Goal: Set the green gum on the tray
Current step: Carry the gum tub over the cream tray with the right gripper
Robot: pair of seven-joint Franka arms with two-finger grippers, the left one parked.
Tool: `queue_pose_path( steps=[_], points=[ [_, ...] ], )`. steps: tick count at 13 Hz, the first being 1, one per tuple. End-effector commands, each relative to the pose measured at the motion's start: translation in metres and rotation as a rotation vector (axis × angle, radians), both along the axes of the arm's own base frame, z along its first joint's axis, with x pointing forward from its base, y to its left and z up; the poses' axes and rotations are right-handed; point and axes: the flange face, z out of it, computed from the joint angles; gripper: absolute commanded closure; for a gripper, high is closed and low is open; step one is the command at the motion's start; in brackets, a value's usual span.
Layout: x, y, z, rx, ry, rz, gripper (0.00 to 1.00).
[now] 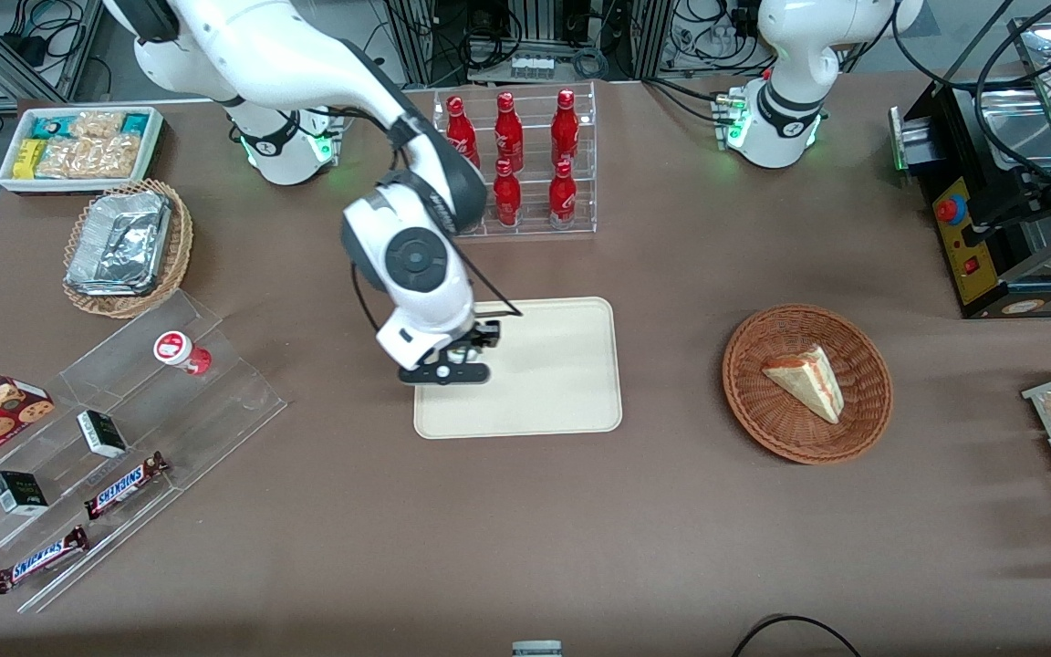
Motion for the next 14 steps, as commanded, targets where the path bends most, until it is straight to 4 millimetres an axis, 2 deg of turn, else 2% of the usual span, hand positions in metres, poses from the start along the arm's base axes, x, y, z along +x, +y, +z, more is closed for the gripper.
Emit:
queue_pose_path(
  steps=[1,4,6,10,12,13,14],
  points=[
    [0.001,0.032,-0.024,0.012,-0.012,-0.029,1.00],
    [-0.003,0.050,-0.050,0.030,-0.045,-0.056,1.00],
    [-0.005,0.054,-0.062,0.033,-0.049,-0.054,1.00],
    [-0.004,0.055,-0.078,0.040,-0.055,-0.058,1.00],
    [-0.004,0.056,-0.079,0.042,-0.057,-0.058,1.00],
    [-0.003,0.055,-0.084,0.039,-0.056,-0.058,0.96],
    [-0.003,0.055,-0.085,0.045,-0.063,-0.058,0.81]
  ],
)
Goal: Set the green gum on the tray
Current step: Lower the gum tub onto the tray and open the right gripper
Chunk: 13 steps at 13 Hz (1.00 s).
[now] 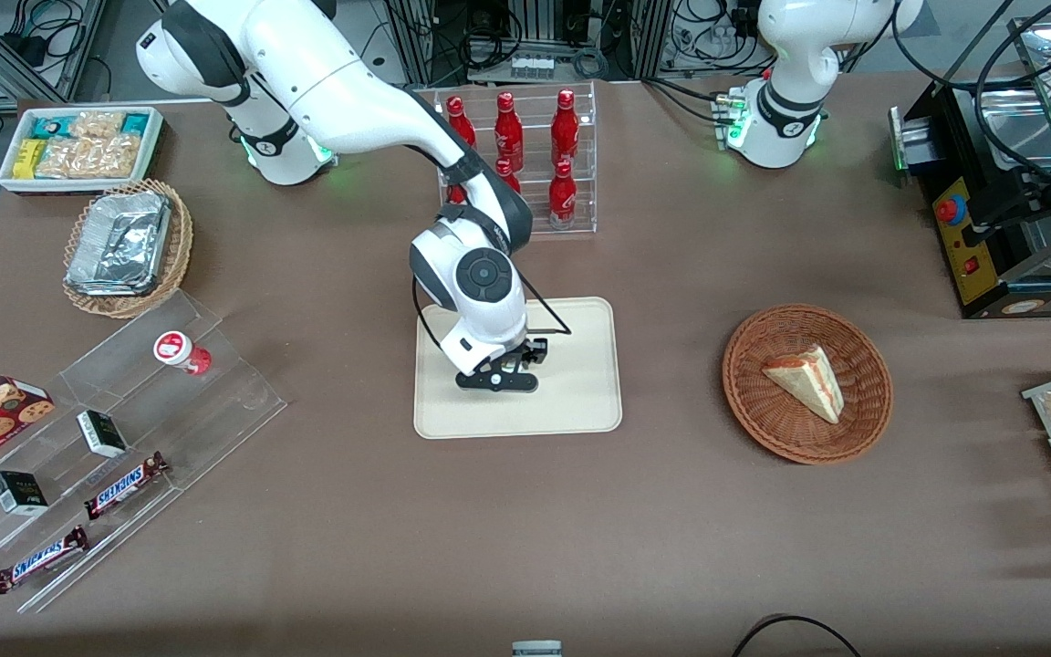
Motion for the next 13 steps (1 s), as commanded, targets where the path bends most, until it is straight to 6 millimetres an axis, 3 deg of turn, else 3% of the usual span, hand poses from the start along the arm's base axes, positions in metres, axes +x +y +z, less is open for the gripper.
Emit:
queue_pose_path(
  steps=[1,3,11,13],
  points=[
    [0.007,0.007,-0.004,0.030,-0.017,-0.015,0.56],
    [0.008,0.008,-0.005,0.036,-0.026,-0.005,0.00],
    [0.010,0.005,0.005,0.039,-0.044,0.059,0.00],
    [0.009,-0.005,0.028,0.026,-0.021,0.119,0.00]
  ],
)
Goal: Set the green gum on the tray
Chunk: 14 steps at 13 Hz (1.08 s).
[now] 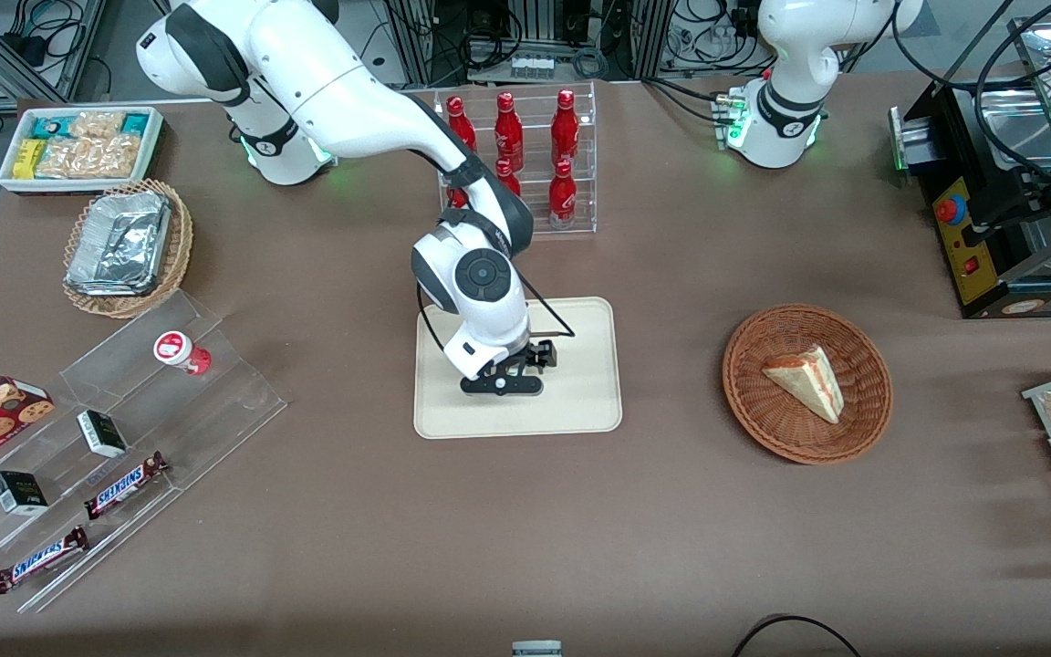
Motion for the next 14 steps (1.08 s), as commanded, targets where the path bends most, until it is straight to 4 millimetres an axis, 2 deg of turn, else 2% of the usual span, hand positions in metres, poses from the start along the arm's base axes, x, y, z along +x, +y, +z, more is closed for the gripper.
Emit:
queue_pose_path(
  steps=[1,3,8,10,12,14],
  points=[
    [-0.003,-0.013,0.042,-0.029,0.063,0.072,0.00],
    [-0.009,-0.024,0.071,-0.059,0.115,0.149,0.00],
    [-0.008,-0.058,0.147,-0.050,0.149,0.121,0.00],
    [-0.006,-0.072,0.165,-0.049,0.157,0.125,0.00],
    [0.002,-0.092,0.177,-0.039,0.174,0.164,0.00],
    [0.007,-0.115,0.198,0.002,0.206,0.141,0.00]
  ],
)
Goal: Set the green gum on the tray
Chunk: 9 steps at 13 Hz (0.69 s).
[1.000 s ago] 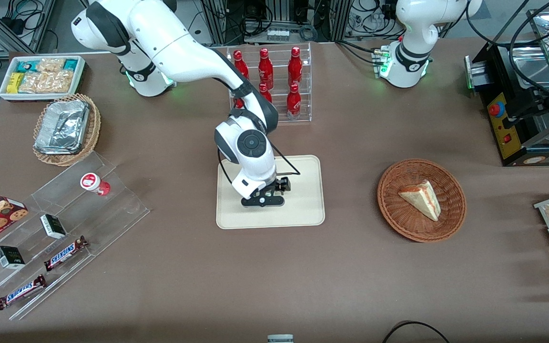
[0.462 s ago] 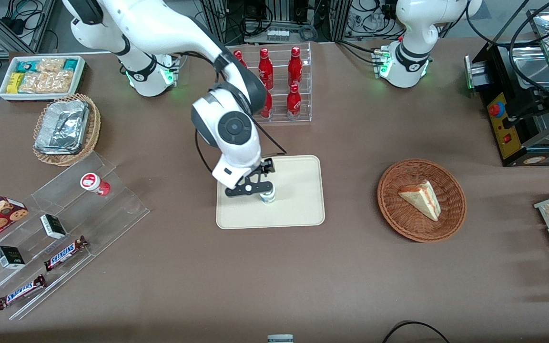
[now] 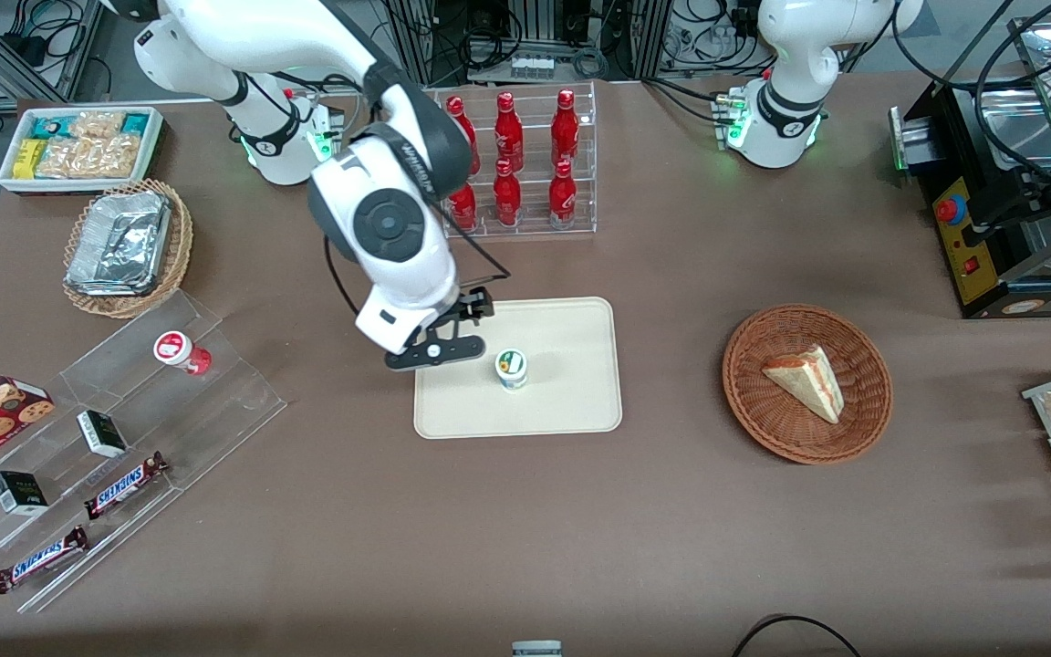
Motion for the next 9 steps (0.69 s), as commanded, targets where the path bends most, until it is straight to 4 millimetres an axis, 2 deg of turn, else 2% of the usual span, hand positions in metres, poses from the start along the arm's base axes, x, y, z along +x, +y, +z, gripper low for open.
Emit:
queue_pose_path(
  steps=[1,2,4,7,9],
  points=[
    [0.004,-0.035,0.033,0.053,0.035,-0.031,0.00],
    [0.004,-0.045,0.042,0.054,0.040,-0.038,0.00],
    [0.016,-0.080,0.058,0.055,0.042,-0.091,0.00],
    [0.033,-0.164,0.075,0.067,0.024,-0.220,0.00],
    [0.041,-0.223,0.093,0.087,-0.009,-0.315,0.00]
  ],
)
